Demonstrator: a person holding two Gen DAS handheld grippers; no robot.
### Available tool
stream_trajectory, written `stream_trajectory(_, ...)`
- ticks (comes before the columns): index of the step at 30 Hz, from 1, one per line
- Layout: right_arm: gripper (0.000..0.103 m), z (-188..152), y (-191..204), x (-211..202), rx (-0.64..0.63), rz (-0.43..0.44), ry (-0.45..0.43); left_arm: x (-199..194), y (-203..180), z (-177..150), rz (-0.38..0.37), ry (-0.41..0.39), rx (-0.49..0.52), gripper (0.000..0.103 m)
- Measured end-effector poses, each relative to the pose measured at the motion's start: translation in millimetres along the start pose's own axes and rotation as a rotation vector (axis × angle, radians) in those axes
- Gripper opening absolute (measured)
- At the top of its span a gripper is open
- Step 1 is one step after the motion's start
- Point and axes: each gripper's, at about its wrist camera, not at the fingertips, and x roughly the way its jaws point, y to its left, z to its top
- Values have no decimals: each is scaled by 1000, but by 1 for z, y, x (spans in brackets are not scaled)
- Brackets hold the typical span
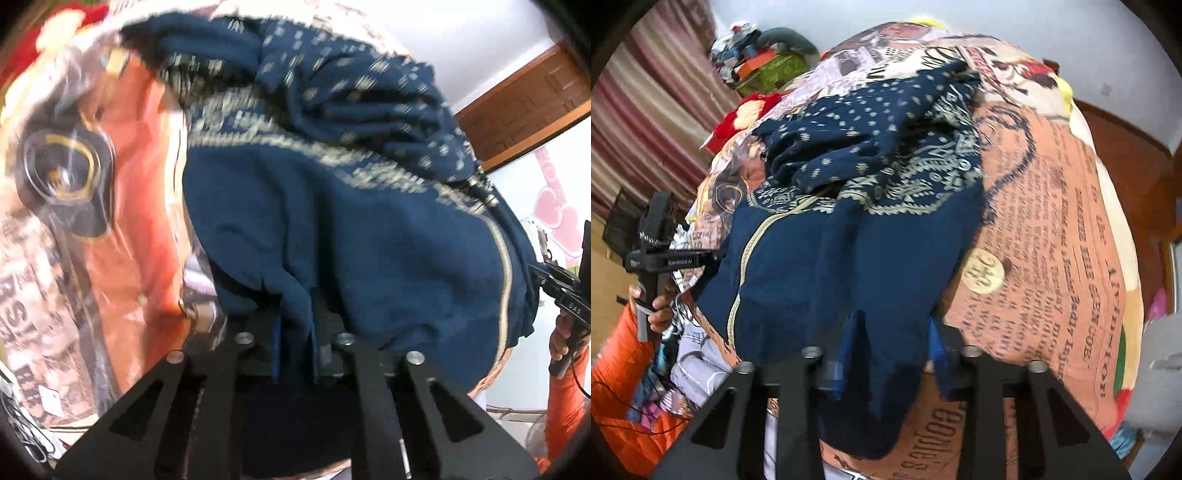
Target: Fold large clothes
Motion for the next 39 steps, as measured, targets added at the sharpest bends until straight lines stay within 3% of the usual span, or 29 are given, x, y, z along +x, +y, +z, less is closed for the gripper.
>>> stream_trajectory(5,6,11,9,-7,-9,7,-38,-50,-19,19,-24,-128,23,8)
stream_trajectory(8,5,26,5,-20,21,55,-85,-83,-25,42,-43,-213,30,8)
stream_trajectory(11,4,43,8,-30,11,49,-128,-101,-34,63,-20,-268,47,8)
stream_trajectory(18,4,97,5,-47,5,47,-213,-104,-35,124,11,-308,58,7)
stream_trajectory(24,4,165,-11,-38,42,52,-259,-95,-22,193,5,-328,12,7)
stream_trajectory(29,4,237,-44,2,117,40,-258,-61,7,250,43,-299,-52,7)
stream_trajectory(33,4,278,-77,55,170,-1,-202,-6,52,285,81,-203,-126,7)
stream_trajectory(39,4,300,-112,126,186,-54,-90,48,95,298,78,-87,-173,10)
